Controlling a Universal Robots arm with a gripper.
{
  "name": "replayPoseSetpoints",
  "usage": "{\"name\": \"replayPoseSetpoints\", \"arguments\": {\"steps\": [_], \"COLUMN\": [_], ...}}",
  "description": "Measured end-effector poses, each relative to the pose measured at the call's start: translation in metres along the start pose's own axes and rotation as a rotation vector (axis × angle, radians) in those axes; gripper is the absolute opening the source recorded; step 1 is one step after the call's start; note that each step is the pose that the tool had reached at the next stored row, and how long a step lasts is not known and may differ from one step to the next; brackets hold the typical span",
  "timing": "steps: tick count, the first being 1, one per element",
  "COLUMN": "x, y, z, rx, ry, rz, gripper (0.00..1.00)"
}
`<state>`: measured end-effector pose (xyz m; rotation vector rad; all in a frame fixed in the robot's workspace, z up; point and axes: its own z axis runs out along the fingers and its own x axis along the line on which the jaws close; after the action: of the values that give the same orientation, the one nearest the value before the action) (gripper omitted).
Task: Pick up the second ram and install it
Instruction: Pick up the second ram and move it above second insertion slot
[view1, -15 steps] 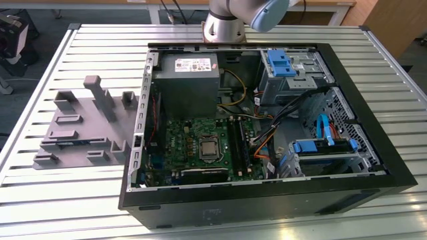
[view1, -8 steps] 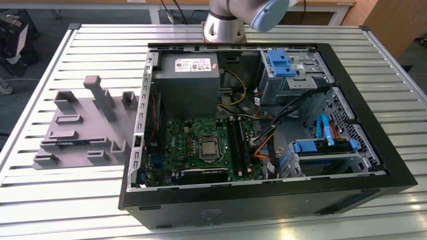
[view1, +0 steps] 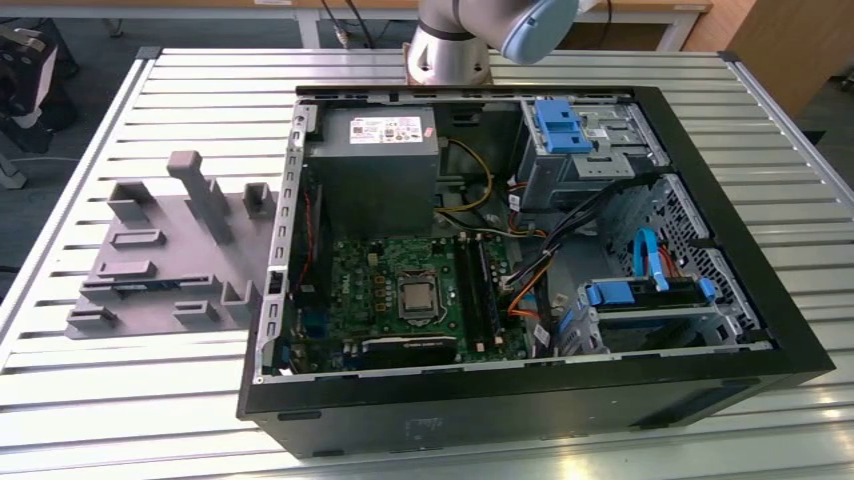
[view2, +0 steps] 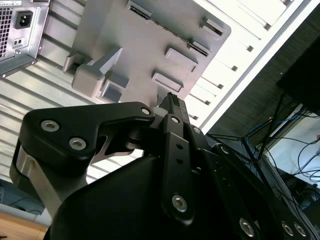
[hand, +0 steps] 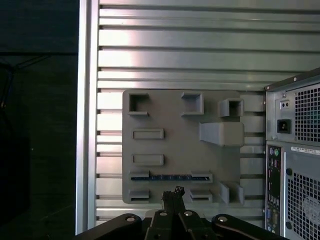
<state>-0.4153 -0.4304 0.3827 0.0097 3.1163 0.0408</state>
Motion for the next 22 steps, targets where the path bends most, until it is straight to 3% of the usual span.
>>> {"name": "replayPoseSetpoints", "arguments": {"steps": [6,10,14,17,22], "x": [0.0000,0.0000,0.0000,0.0000,0.0000], "y": [-0.0001,-0.0001,0.0000,-0.0001,-0.0001], "z": [0.0001,0.0001,0.0001,0.0004,0.0006], "rx": [0.0013,0.0038,0.0137,0.0292,0.0298], "ry": [0.0001,0.0014,0.0029,0.0040,0.0046], "rz": [-0.008,-0.059,-0.108,-0.126,-0.158], "gripper": [0.11,0.11,0.11,0.11,0.11]}}
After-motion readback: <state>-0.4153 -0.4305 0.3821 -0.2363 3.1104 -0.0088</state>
